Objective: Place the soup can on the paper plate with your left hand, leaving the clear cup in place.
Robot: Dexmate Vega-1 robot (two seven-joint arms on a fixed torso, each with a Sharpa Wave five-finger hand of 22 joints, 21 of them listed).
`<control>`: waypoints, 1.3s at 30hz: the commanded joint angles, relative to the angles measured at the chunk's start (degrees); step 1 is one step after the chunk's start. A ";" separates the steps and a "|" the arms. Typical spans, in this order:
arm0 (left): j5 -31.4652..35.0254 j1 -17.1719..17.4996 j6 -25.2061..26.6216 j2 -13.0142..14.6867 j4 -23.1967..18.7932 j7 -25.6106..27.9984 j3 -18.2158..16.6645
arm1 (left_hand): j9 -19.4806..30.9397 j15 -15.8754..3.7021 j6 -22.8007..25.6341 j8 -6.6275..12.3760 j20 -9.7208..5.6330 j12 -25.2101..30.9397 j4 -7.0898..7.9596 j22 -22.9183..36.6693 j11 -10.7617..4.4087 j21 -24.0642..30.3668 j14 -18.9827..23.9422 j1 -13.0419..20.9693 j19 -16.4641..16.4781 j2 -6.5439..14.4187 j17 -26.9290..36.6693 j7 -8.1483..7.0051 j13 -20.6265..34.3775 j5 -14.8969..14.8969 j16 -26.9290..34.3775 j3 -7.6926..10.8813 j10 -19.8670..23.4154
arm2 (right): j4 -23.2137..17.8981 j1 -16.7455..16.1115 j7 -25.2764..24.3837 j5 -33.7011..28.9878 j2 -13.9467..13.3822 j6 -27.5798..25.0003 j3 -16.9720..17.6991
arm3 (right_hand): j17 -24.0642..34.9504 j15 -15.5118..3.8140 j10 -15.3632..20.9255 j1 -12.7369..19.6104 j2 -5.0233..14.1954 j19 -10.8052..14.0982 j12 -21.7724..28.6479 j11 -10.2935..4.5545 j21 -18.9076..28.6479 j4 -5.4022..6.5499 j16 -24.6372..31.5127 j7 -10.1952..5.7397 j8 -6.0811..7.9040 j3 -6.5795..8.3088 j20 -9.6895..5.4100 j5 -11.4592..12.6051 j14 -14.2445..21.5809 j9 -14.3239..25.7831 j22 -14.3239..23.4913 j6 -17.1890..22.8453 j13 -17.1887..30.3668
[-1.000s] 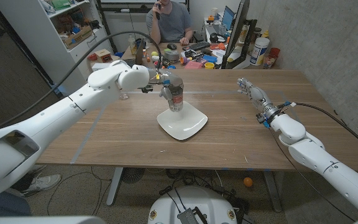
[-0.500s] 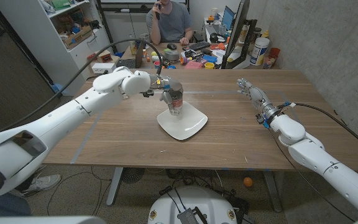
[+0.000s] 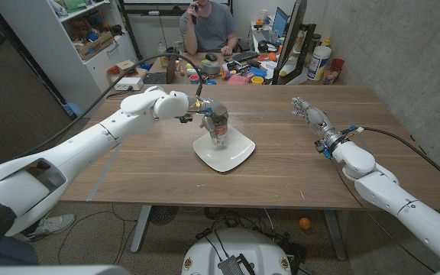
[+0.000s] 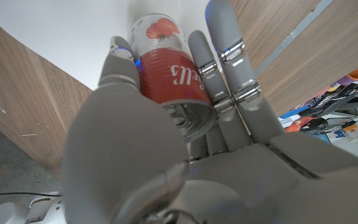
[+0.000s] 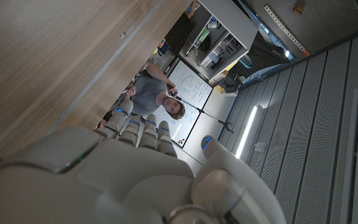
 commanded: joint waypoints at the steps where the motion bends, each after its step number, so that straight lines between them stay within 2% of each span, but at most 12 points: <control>1: -0.36 -1.19 -0.83 -1.51 2.83 -1.07 2.13 | 0.12 -8.55 28.77 -0.15 -2.00 -0.10 0.17 0.21 -13.08 0.33 8.69 13.94 -2.57 14.45 0.27 -1.73 0.34 -0.05 0.42 0.38 17.63 | 1.31 0.74 0.75 0.32 0.50 0.64 -0.24 | 0.07 0.04 0.49 -0.12 2.77 0.25 0.28 -0.12 -0.12 -0.09 -0.02 0.26 0.43 0.07 -0.93 0.19 0.14 0.29 0.10 -0.22 0.21; 5: 0.03 -1.61 -0.91 -1.67 3.25 -1.56 2.76 | 0.16 -8.56 28.87 -0.17 -2.01 -0.12 0.18 0.21 -13.12 0.44 8.68 13.92 -2.66 14.43 0.29 -1.97 0.37 -0.05 0.45 0.40 17.74 | 1.92 1.16 1.14 0.26 0.69 1.05 -0.42 | 0.06 0.02 0.50 -0.11 2.76 0.25 0.28 -0.13 -0.16 -0.10 -0.03 0.28 0.41 0.08 -0.97 0.19 0.13 0.29 0.10 -0.27 0.21; 6: 0.03 -1.62 -0.90 -1.66 3.25 -1.56 2.78 | 0.18 -8.55 28.85 -0.22 -2.01 -0.21 0.20 0.21 -13.64 0.52 8.69 13.91 -2.69 14.42 0.30 -1.96 0.28 -0.05 0.47 0.41 17.79 | 1.93 1.17 1.15 0.27 0.69 1.05 -0.43 | 0.06 0.03 0.48 -0.12 2.76 0.27 0.28 -0.13 -0.16 -0.08 -0.03 0.26 0.40 0.07 -0.95 0.19 0.14 0.29 0.10 -0.28 0.21; 10: 0.81 -1.92 -0.75 -1.63 3.15 -1.97 3.23 | 0.18 -8.56 28.88 -0.29 -2.01 -0.24 0.22 0.21 -13.32 0.65 8.63 13.86 -2.76 14.39 0.31 -2.08 0.35 -0.06 0.47 0.43 17.79 | 2.40 1.52 1.41 0.40 0.91 1.06 -0.58 | 0.06 0.02 0.39 -0.11 2.78 0.28 0.24 -0.23 -0.22 -0.07 -0.03 0.29 0.41 0.09 -0.97 0.20 0.15 0.29 0.10 -0.27 0.21; 21: 3.32 -2.63 -0.93 -1.66 3.32 -2.18 4.27 | 0.41 -8.48 28.76 -0.53 -2.01 -0.85 0.51 0.20 -14.41 1.08 8.49 13.43 -3.05 14.36 0.32 -2.49 -0.05 -0.10 0.43 0.43 17.61 | 2.87 2.04 1.42 0.24 1.14 1.07 -0.81 | 0.05 0.09 0.37 -0.09 2.73 0.36 0.24 -0.21 -0.33 -0.09 -0.03 0.30 0.41 0.09 -0.95 0.20 0.21 0.30 0.11 -0.31 0.21; 27: 4.64 -2.77 -1.11 -1.69 3.38 -1.81 4.58 | 0.54 -8.49 28.72 -0.56 -1.99 -0.92 0.63 0.18 -14.34 1.18 8.43 13.24 -3.21 14.36 0.31 -2.62 -0.12 -0.11 0.39 0.42 17.79 | 3.33 2.33 1.52 0.07 1.29 1.37 -0.96 | 0.06 0.07 0.40 -0.14 2.73 0.36 0.25 -0.11 -0.41 -0.02 -0.03 0.28 0.41 0.09 -0.99 0.20 0.24 0.30 0.11 -0.33 0.21; 29: 4.96 -2.86 -0.92 -1.74 3.31 -2.19 4.69 | 0.48 -8.49 28.77 -0.64 -1.97 -1.11 0.73 0.16 -14.88 1.24 8.40 13.09 -3.33 14.34 0.30 -2.81 -0.26 -0.11 0.36 0.41 17.68 | 3.21 2.33 1.40 0.35 1.39 1.07 -0.89 | 0.06 0.05 0.41 -0.14 2.74 0.38 0.25 -0.08 -0.43 -0.02 -0.03 0.31 0.41 0.10 -0.96 0.20 0.24 0.30 0.11 -0.33 0.21; 32: 5.47 -3.17 -0.66 -1.84 3.13 -3.35 5.03 | -0.73 -8.26 29.18 -1.44 -1.71 -2.17 2.82 -0.01 -15.94 1.58 7.74 9.28 -3.54 13.35 0.07 -4.56 -1.62 -0.42 -0.26 -0.98 18.07 | 3.58 2.53 1.67 0.23 1.46 1.50 -1.00 | 0.05 0.07 0.40 -0.14 2.71 0.40 0.25 -0.02 -0.47 -0.01 -0.04 0.29 0.42 0.10 -0.96 0.20 0.24 0.30 0.11 -0.32 0.21; 33: 5.74 -3.26 -0.40 -1.89 2.98 -3.86 5.17 | -1.16 -8.24 28.94 -1.85 -1.72 -2.70 3.53 -0.10 -15.79 1.57 7.40 7.89 -3.64 12.75 -0.10 -4.87 -1.93 -0.46 -0.63 -1.59 17.60 | 3.53 2.52 1.66 0.35 1.48 1.40 -0.98 | 0.05 0.05 0.42 -0.15 2.65 0.43 0.26 -0.06 -0.47 -0.02 -0.04 0.36 0.42 0.07 -0.92 0.19 0.25 0.30 0.11 -0.31 0.21; 34: 5.76 -3.31 -0.20 -1.98 2.96 -4.29 5.22 | -1.99 -8.25 28.53 -2.63 -1.76 -3.33 5.00 -0.23 -16.06 1.56 7.10 5.16 -3.59 11.69 -0.57 -5.52 -2.63 -0.50 -1.30 -2.79 17.66 | 3.53 2.52 1.65 0.36 1.49 1.38 -0.98 | 0.04 0.09 0.39 -0.15 2.64 0.42 0.25 -0.01 -0.48 -0.02 -0.05 0.37 0.41 0.07 -0.95 0.20 0.26 0.30 0.11 -0.33 0.21; 36: 6.69 -3.34 -0.03 -1.90 2.67 -4.29 5.46 | -2.92 -8.48 26.49 -4.16 -1.93 -4.20 5.85 -0.43 -16.31 1.28 6.70 3.68 -3.77 10.76 -1.15 -6.24 -3.02 -0.25 -2.17 -3.48 16.85 | 3.75 2.58 1.83 0.41 1.54 1.59 -1.01 | 0.05 0.12 0.38 -0.16 2.64 0.45 0.24 -0.07 -0.49 -0.01 -0.05 0.34 0.42 0.07 -0.93 0.20 0.26 0.29 0.11 -0.33 0.21; 39: 7.05 -3.15 0.43 -1.92 2.37 -4.47 5.43 | -4.03 -8.34 25.29 -5.65 -1.84 -4.67 8.55 -0.63 -16.31 0.70 6.51 -0.66 -3.69 9.25 -1.71 -6.81 -2.78 0.16 -3.16 -5.45 16.49 | 3.99 2.64 1.96 0.52 1.63 1.82 -1.02 | 0.05 0.06 0.40 -0.18 2.64 0.44 0.25 -0.09 -0.54 0.02 -0.04 0.29 0.41 0.07 -0.94 0.20 0.29 0.30 0.11 -0.35 0.21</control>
